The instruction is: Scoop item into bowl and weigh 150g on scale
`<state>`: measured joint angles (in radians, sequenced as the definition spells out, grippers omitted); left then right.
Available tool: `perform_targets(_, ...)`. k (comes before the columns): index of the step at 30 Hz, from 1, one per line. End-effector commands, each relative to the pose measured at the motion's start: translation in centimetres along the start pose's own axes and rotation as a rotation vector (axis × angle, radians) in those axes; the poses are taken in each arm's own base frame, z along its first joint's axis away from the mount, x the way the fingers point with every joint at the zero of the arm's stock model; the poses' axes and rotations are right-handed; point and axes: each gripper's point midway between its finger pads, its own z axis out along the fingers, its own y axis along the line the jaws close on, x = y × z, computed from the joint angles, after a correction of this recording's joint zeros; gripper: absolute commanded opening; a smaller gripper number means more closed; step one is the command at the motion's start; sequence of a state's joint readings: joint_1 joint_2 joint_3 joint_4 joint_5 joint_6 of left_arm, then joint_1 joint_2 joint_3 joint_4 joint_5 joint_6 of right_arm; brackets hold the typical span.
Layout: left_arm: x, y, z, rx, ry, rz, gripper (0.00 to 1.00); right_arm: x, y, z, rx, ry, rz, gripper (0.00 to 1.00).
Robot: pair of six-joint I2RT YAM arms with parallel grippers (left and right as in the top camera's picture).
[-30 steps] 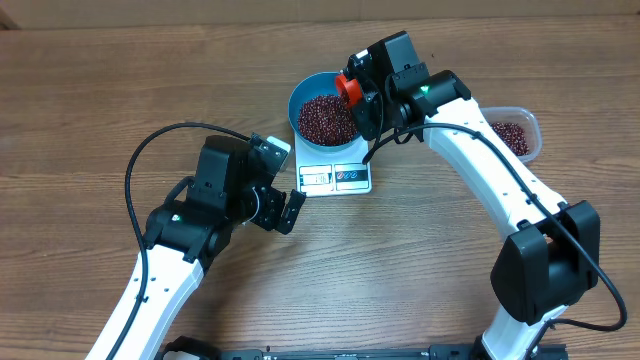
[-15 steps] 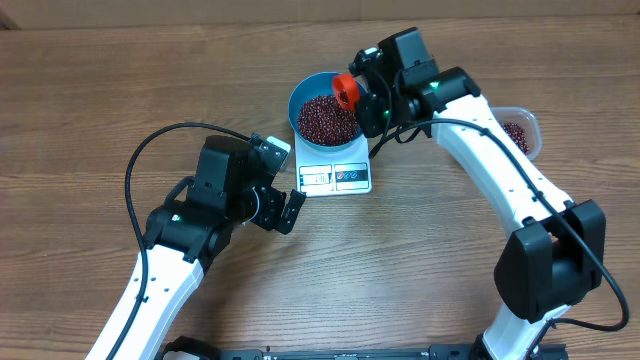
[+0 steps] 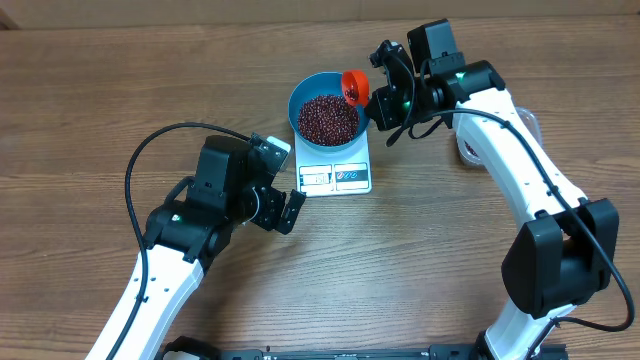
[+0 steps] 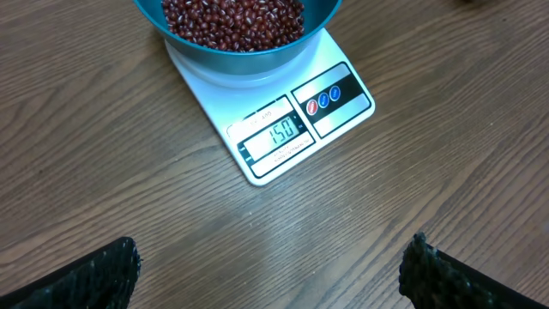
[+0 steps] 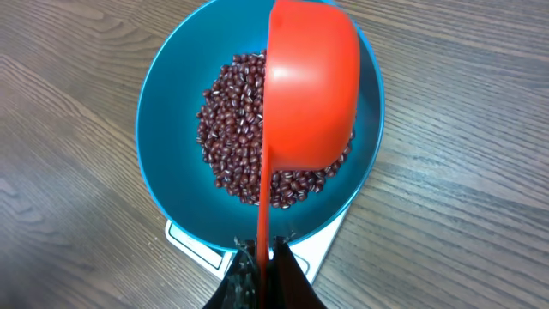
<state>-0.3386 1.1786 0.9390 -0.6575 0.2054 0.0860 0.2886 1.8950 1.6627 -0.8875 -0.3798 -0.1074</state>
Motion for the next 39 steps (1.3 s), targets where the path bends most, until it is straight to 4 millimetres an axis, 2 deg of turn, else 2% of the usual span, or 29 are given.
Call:
perform_targets(1, 0.2, 0.2, 0.1, -0.006, 0.003, 0.018, 1.0, -1.5, 0.9, -1.9, -0.012, -0.056, -0.021, 0.04)
perform_targets(19, 0.2, 0.2, 0.1, -0.006, 0.003, 0.019, 1.0, -1.5, 0.9, -1.8, -0.012, -0.054, -0.02, 0.04)
perform_targets(30, 0.2, 0.2, 0.1, -0.006, 0.003, 0.018, 0.99, -0.7, 0.9, -1.9, -0.02, -0.025, -0.003, 0.04)
perform_targets(35, 0.2, 0.2, 0.1, -0.006, 0.003, 0.018, 1.0, -0.8, 1.8, -3.2, -0.115, -0.04, 0.018, 0.04)
perform_targets(39, 0.2, 0.2, 0.1, -0.006, 0.003, 0.019, 0.99, -1.2, 2.0, -5.9, -0.181, -0.081, 0.044, 0.04)
